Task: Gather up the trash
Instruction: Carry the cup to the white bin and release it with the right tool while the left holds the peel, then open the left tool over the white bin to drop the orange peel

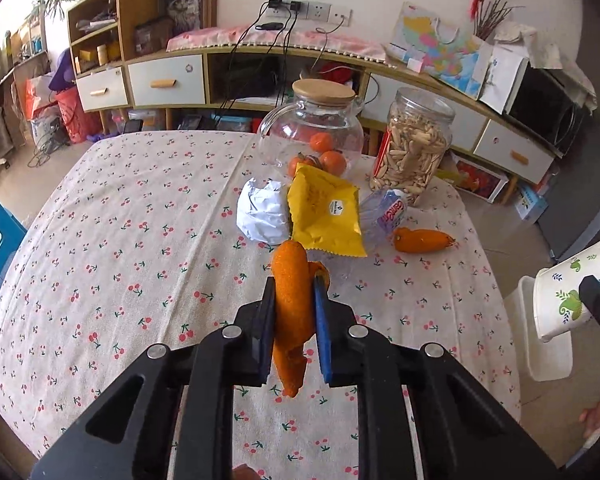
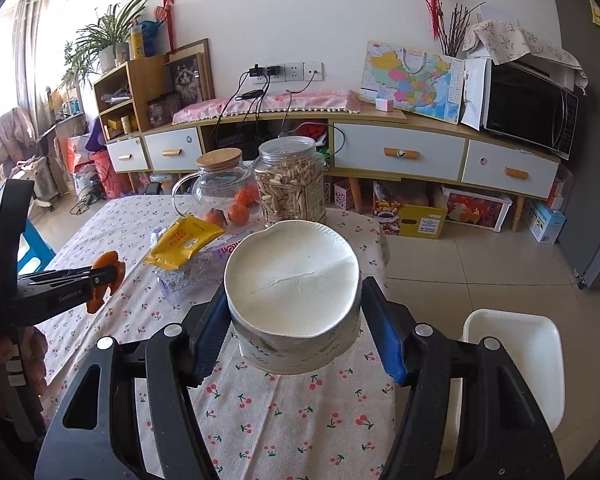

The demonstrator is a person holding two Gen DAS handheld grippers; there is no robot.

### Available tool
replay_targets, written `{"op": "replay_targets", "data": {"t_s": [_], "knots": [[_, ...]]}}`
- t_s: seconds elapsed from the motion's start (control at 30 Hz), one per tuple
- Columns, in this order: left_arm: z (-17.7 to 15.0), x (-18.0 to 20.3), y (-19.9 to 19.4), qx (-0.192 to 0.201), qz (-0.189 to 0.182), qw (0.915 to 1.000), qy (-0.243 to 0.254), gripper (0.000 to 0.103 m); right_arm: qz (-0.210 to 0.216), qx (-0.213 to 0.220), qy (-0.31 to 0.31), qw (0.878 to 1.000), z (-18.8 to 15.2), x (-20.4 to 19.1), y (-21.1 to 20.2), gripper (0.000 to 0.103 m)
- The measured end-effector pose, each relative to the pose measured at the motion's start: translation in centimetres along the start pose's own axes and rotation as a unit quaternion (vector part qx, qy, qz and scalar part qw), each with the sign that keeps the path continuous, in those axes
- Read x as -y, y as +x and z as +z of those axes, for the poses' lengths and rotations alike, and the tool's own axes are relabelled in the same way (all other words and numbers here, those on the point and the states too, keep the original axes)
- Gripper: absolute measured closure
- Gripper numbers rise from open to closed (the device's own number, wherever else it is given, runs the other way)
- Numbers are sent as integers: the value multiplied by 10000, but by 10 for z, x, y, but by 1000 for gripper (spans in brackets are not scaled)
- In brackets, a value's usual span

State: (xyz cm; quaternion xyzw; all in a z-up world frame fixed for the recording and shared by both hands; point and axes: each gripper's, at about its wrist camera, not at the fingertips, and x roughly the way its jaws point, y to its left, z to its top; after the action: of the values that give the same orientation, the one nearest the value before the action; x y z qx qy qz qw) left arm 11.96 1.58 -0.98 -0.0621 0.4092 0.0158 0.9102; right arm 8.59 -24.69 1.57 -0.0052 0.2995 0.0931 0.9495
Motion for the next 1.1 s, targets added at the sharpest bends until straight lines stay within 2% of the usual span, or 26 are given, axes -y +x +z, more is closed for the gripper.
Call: {"op": "replay_targets", "data": {"t_s": [0.2,0.33,0.57,0.67,0.77,0.93,1.1], "knots": [[3,36,-5,22,-301,9995,122,85,-375,75,269,9989,-4,36,-12,42],[1,66,-2,-17,-484,9984,294,85,-833,111,440,9955,-7,68,-17,42],[-2,126,5,-93,-781,9946,684,85,-1642,-38,1182,9793,-16,143,-11,42],[-3,150,9,-128,-901,9921,859,85,-1997,-107,1618,9663,-24,175,-10,42],[-5,179,12,-163,-1030,9889,1056,85,-2437,-271,1997,9487,-33,205,-5,42],[-7,229,16,-196,-1270,9821,1375,85,-2921,-511,2550,9203,-47,242,-6,39],[-6,284,15,-172,-1576,9733,1661,85,-3356,-254,3046,8911,-56,266,-33,15]]}}
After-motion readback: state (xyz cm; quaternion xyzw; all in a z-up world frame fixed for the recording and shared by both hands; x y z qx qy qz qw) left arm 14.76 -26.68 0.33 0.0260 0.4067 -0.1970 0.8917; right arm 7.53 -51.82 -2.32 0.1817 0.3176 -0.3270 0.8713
